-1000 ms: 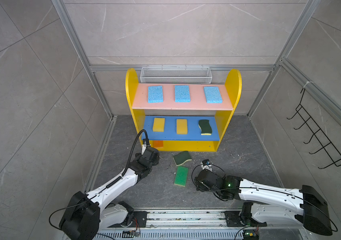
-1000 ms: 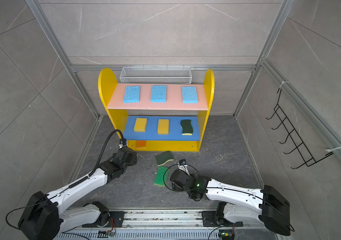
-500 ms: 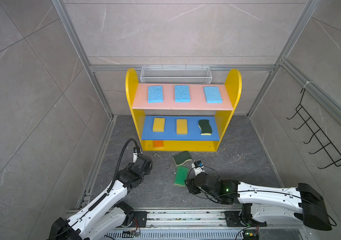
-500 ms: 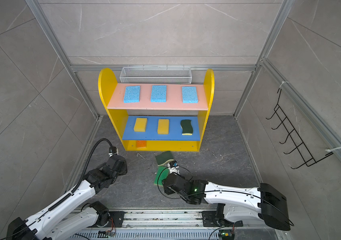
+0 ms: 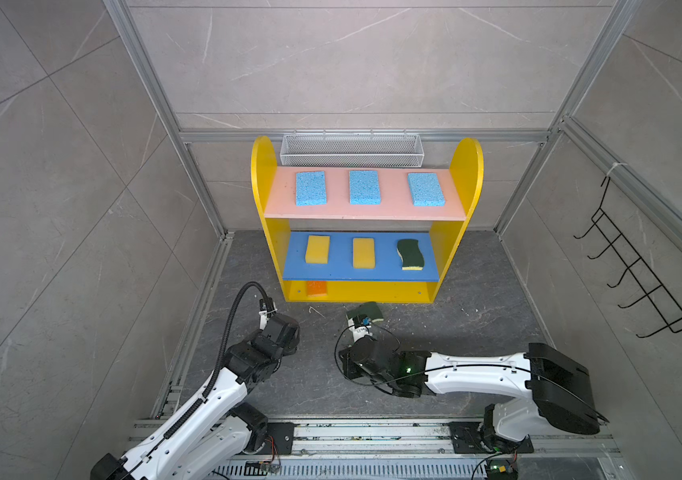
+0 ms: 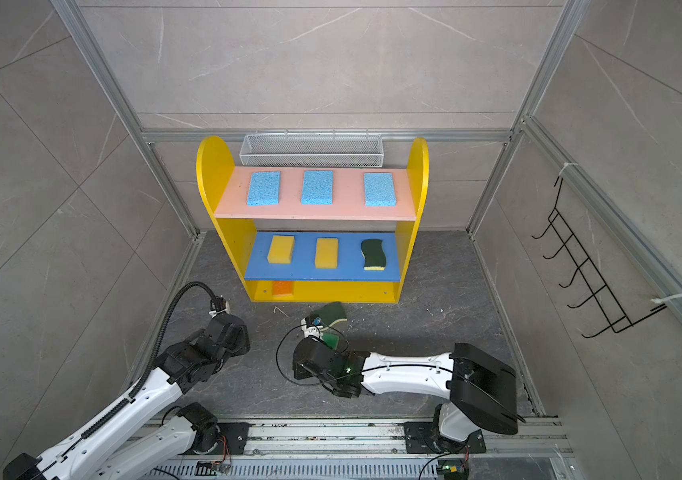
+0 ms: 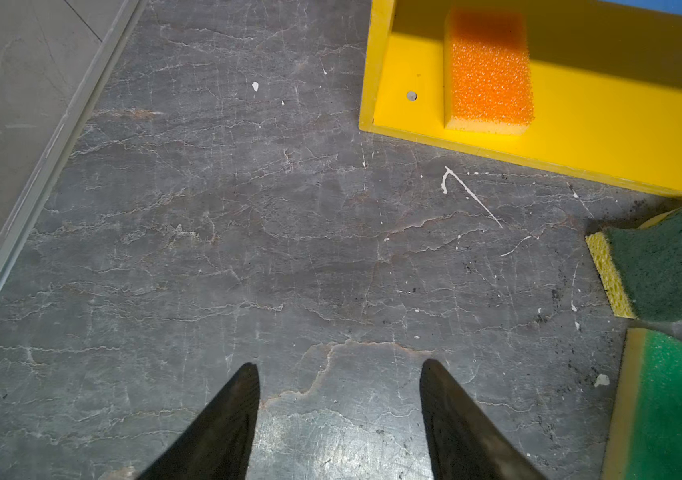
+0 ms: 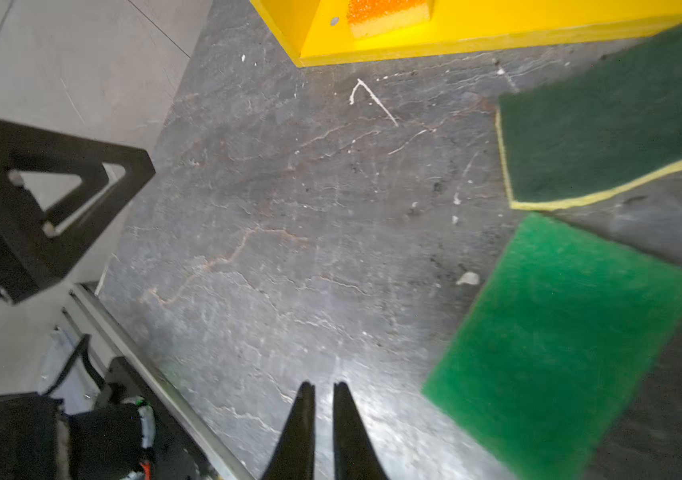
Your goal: Place and organize the cleaning sponges onto the shelf
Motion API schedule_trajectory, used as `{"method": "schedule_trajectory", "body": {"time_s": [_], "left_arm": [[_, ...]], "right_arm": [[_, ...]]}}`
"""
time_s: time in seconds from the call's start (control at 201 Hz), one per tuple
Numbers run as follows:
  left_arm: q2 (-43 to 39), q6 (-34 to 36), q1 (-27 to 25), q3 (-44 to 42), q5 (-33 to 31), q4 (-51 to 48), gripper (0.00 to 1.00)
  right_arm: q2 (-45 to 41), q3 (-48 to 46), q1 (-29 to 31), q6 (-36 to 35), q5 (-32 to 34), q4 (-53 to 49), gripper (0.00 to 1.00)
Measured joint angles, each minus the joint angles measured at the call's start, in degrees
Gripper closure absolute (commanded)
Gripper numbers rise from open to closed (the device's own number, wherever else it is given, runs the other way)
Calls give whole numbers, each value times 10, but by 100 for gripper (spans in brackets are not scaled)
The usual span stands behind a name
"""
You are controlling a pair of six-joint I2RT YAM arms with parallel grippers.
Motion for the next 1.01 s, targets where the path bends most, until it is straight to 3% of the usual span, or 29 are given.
{"method": "schedule_trajectory", "body": {"time_s": [0.329, 0.667, 1.006], "left_arm": [[-30, -23, 0, 9, 33, -28, 35], [-43, -41, 4, 47, 20, -88, 35], [-58, -45, 7, 47, 21, -95, 35]], "right_arm": [[119, 70, 0, 35, -16, 100, 100], [229, 137, -22, 101, -11, 182, 100], [282, 167, -49, 152, 27, 212, 100]]}}
